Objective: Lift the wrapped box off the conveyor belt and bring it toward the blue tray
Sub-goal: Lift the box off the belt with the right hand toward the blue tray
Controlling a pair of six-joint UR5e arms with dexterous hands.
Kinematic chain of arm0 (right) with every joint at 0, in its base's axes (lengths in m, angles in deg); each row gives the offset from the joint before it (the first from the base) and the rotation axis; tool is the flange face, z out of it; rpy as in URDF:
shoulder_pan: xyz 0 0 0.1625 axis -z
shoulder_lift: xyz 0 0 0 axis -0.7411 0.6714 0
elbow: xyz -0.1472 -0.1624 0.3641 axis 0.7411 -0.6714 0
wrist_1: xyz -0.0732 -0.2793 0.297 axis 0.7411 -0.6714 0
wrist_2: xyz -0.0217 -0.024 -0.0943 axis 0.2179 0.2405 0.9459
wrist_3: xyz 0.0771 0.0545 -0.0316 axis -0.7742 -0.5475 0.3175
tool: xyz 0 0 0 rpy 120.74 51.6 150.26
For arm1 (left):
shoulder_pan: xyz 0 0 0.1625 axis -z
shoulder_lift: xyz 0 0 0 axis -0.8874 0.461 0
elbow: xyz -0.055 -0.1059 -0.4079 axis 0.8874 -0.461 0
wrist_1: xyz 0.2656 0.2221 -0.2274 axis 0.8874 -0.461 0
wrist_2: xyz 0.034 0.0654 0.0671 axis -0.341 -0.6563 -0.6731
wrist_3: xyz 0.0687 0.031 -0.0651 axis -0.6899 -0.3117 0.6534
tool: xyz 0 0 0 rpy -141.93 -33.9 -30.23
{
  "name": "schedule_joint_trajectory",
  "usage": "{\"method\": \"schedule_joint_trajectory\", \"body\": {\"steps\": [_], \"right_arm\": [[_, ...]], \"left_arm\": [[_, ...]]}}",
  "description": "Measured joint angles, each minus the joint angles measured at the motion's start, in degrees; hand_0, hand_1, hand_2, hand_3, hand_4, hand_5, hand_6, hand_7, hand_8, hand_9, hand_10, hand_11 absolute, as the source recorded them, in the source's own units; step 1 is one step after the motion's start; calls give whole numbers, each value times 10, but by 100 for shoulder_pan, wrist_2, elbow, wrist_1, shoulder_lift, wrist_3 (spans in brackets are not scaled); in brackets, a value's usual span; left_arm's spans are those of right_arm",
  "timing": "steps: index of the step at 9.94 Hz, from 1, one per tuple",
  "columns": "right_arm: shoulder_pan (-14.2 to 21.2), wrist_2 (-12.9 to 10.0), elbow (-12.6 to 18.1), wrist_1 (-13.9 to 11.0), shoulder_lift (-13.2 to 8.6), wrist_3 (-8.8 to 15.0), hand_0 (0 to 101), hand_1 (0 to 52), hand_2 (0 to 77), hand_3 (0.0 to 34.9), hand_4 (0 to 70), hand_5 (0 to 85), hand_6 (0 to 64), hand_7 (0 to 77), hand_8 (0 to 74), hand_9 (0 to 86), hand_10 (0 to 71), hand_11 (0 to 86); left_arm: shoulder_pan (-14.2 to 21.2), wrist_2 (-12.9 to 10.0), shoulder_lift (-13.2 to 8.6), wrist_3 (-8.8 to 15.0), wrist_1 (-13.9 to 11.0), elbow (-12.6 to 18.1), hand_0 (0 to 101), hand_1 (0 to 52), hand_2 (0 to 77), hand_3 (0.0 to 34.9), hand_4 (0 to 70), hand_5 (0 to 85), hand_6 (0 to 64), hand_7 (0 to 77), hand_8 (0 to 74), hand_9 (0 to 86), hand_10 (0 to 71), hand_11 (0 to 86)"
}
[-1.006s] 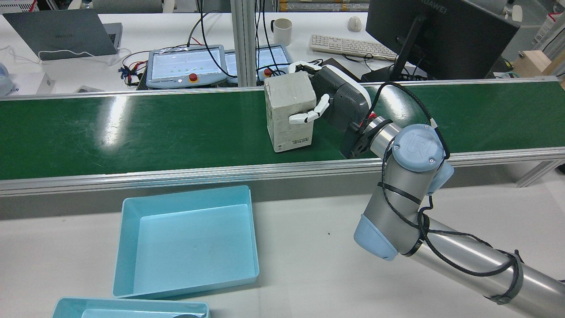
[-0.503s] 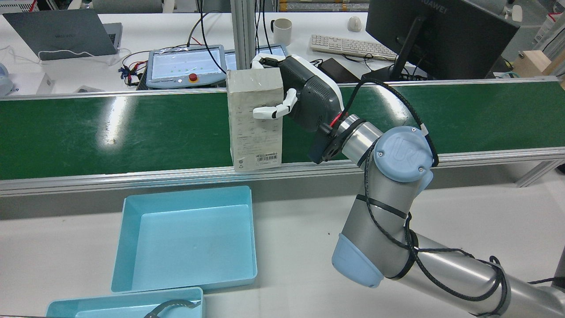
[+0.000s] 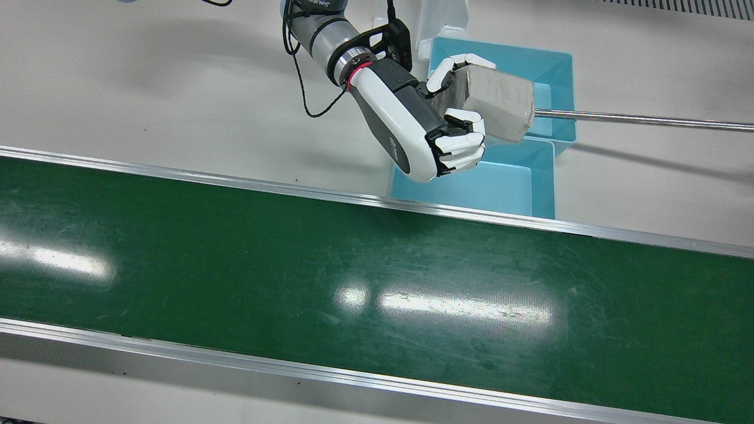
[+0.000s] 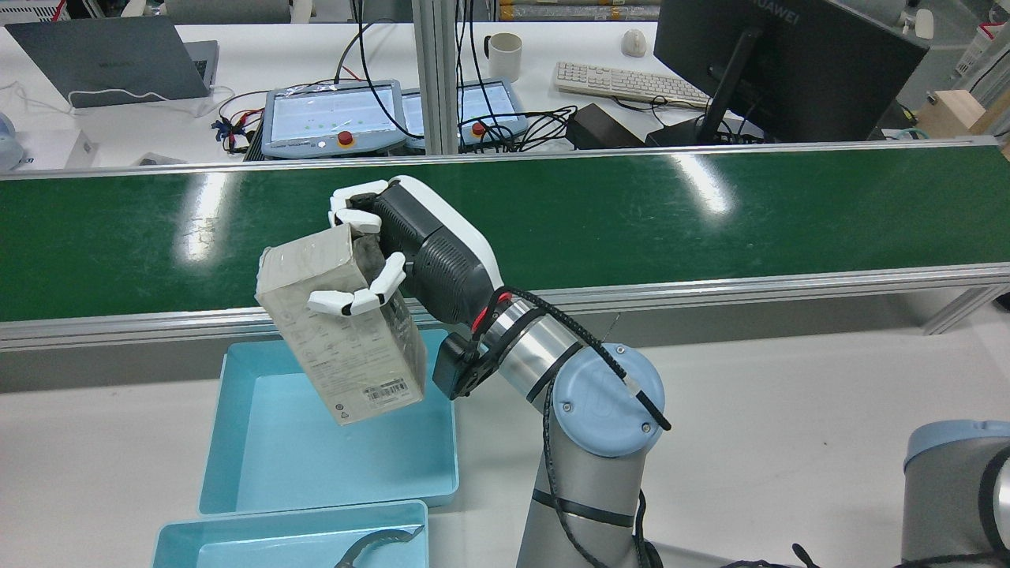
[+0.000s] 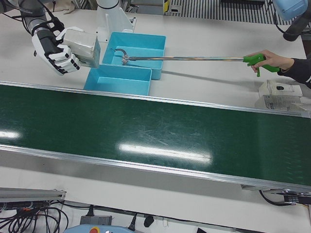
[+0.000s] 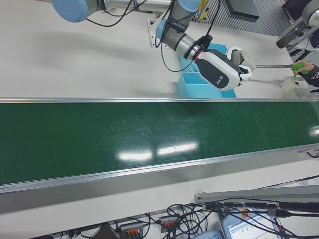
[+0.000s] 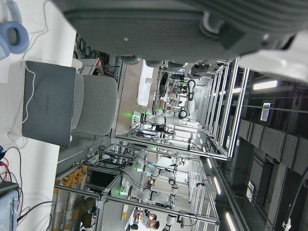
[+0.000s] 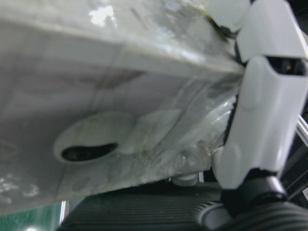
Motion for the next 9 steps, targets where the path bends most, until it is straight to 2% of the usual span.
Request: {"method": "schedule_joint_trajectory", "body": {"steps": [2, 3, 4, 5, 6, 7, 8, 9], "right_arm": [[236, 0, -321, 464, -67, 178, 495, 22, 442, 0, 660, 813, 622, 774, 704, 840, 693, 840], [312, 100, -469, 578, -103, 205, 495, 27, 436, 0, 589, 807, 622, 774, 644, 840, 644, 845], [370, 228, -583, 637, -130, 216, 493, 27, 436, 0, 589, 807, 600, 774, 578, 840, 573, 845], [404, 324, -642, 663, -131, 218, 513, 104, 322, 76, 436, 753, 442, 774, 382, 834, 398, 834], [431, 391, -653, 672, -112, 213, 481, 273, 196, 111, 360, 76, 376, 425, 311, 213, 333, 82], [446, 448, -619, 670, -66, 201, 481, 273, 196, 111, 360, 76, 376, 425, 311, 213, 333, 82], [450, 511, -564, 665, -4, 189, 462, 202, 147, 154, 262, 27, 267, 114, 87, 38, 109, 0], [449, 558, -482, 656, 73, 178, 463, 49, 191, 195, 164, 93, 180, 60, 0, 0, 0, 5]], "left_arm": [[0, 0, 0, 0, 0, 0, 0, 0, 5, 0, 0, 11, 5, 0, 0, 0, 5, 0], [0, 0, 0, 0, 0, 0, 0, 0, 5, 0, 0, 11, 5, 0, 0, 0, 5, 0], [0, 0, 0, 0, 0, 0, 0, 0, 5, 0, 0, 11, 5, 0, 0, 0, 5, 0], [0, 0, 0, 0, 0, 0, 0, 0, 5, 0, 0, 11, 5, 0, 0, 0, 5, 0], [0, 0, 0, 0, 0, 0, 0, 0, 11, 0, 0, 11, 5, 0, 0, 0, 5, 0], [0, 0, 0, 0, 0, 0, 0, 0, 5, 0, 0, 11, 0, 0, 0, 0, 5, 0], [0, 0, 0, 0, 0, 0, 0, 0, 5, 0, 0, 11, 5, 0, 0, 0, 5, 0], [0, 0, 0, 0, 0, 0, 0, 0, 5, 0, 0, 11, 0, 5, 0, 0, 0, 0]]}}
